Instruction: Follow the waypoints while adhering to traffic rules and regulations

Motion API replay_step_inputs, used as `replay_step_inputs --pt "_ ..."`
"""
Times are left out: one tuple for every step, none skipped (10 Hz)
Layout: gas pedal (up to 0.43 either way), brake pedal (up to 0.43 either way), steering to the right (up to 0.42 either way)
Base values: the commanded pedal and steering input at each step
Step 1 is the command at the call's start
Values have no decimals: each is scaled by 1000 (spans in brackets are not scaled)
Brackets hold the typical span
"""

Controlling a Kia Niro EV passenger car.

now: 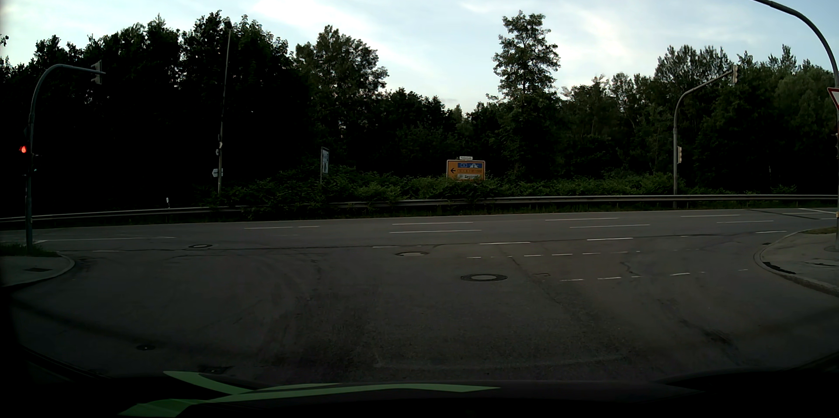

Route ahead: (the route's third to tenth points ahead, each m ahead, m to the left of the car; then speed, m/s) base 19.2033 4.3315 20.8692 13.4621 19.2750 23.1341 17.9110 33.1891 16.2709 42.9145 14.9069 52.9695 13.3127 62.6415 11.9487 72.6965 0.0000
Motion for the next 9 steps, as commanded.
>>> replay_step_inputs --pt "0 323 -11" --pt "0 323 -12" --pt "0 323 -12" --pt "0 323 -12" --pt "0 323 -12" --pt "0 323 -11" --pt "0 323 -11" --pt "0 323 -11" --pt "0 323 -11"
